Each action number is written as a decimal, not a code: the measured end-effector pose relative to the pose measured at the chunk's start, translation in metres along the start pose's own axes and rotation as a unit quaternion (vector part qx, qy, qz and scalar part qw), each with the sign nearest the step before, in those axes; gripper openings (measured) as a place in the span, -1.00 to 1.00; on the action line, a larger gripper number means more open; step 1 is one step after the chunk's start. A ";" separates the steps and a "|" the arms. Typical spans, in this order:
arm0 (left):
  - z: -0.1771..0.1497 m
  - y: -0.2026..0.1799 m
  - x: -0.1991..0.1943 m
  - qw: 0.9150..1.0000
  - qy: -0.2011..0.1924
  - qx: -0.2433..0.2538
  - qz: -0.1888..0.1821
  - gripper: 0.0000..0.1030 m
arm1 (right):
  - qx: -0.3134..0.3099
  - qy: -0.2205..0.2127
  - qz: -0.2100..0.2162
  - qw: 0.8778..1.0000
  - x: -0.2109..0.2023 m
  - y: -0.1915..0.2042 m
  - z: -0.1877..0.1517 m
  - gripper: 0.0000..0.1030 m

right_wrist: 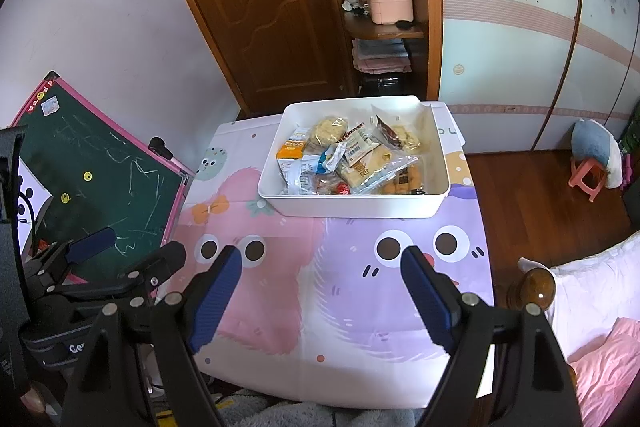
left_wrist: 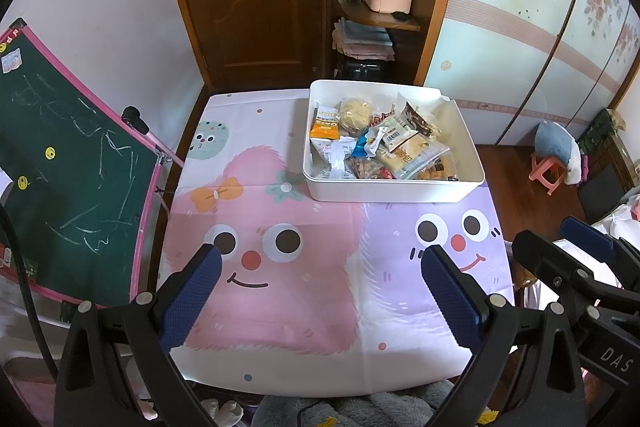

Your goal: Organize snacks

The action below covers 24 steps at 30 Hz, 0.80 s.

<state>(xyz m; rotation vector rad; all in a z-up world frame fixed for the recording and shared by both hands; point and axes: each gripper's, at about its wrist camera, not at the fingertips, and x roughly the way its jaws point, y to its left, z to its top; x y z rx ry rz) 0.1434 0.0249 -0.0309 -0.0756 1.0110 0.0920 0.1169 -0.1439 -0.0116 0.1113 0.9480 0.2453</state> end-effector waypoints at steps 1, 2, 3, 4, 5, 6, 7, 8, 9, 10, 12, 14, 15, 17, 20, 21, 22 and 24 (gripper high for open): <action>0.000 0.000 0.000 1.000 0.001 0.000 -0.001 0.94 | 0.000 0.000 0.000 1.000 0.000 0.000 0.000 0.60; 0.000 0.000 0.000 1.000 0.001 0.000 -0.001 0.94 | 0.000 0.000 0.000 1.000 0.000 0.000 0.000 0.60; -0.001 0.000 0.001 1.000 0.001 -0.001 -0.002 0.94 | 0.000 0.000 0.000 1.000 0.000 0.000 0.000 0.60; -0.001 0.000 0.001 1.000 0.003 -0.002 -0.003 0.94 | 0.000 0.001 0.000 1.000 0.000 0.000 0.000 0.60; -0.001 0.000 0.002 1.000 0.004 -0.002 -0.003 0.94 | 0.000 0.001 0.000 1.000 0.000 0.000 0.000 0.60; -0.002 -0.001 0.003 1.000 0.004 -0.002 -0.003 0.94 | 0.000 0.001 0.000 1.000 0.000 0.000 0.000 0.60; -0.002 -0.001 0.003 1.000 0.004 -0.001 -0.003 0.94 | 0.000 0.001 0.000 1.000 0.000 0.000 0.000 0.60; -0.002 0.000 0.003 1.000 0.003 -0.001 -0.003 0.94 | 0.000 0.001 0.000 1.000 0.000 0.000 0.001 0.60; -0.002 0.000 0.003 1.000 0.003 -0.001 -0.003 0.94 | 0.000 0.000 0.000 1.000 0.000 0.000 0.001 0.60; -0.002 0.000 0.003 1.000 0.003 -0.001 -0.003 0.94 | 0.000 0.001 0.000 1.000 0.000 0.000 0.001 0.60; -0.002 -0.001 0.003 1.000 0.004 -0.001 -0.003 0.94 | 0.000 0.001 -0.001 1.000 0.000 0.000 0.001 0.60; -0.002 0.000 0.003 1.000 0.004 -0.001 -0.003 0.94 | 0.000 0.001 0.000 1.000 0.000 0.000 0.001 0.60; -0.002 -0.001 0.003 1.000 0.004 -0.001 -0.003 0.94 | 0.000 0.001 0.000 1.000 0.000 0.000 0.001 0.60; -0.002 0.000 0.003 1.000 0.004 -0.001 -0.003 0.94 | 0.000 0.001 0.000 1.000 0.000 0.000 0.001 0.60; -0.001 -0.001 0.003 1.000 0.004 -0.001 -0.003 0.94 | 0.000 0.001 0.000 1.000 0.000 0.000 0.001 0.60; -0.001 -0.001 0.003 1.000 0.004 -0.001 -0.003 0.94 | 0.001 0.001 0.000 1.000 0.000 0.000 0.001 0.60; -0.001 -0.001 0.003 1.000 0.004 -0.001 -0.003 0.94 | 0.001 0.002 0.000 1.000 0.000 -0.001 0.001 0.60; -0.001 -0.002 0.003 1.000 0.005 -0.001 -0.003 0.94 | 0.000 0.001 0.000 1.000 0.000 -0.001 0.002 0.60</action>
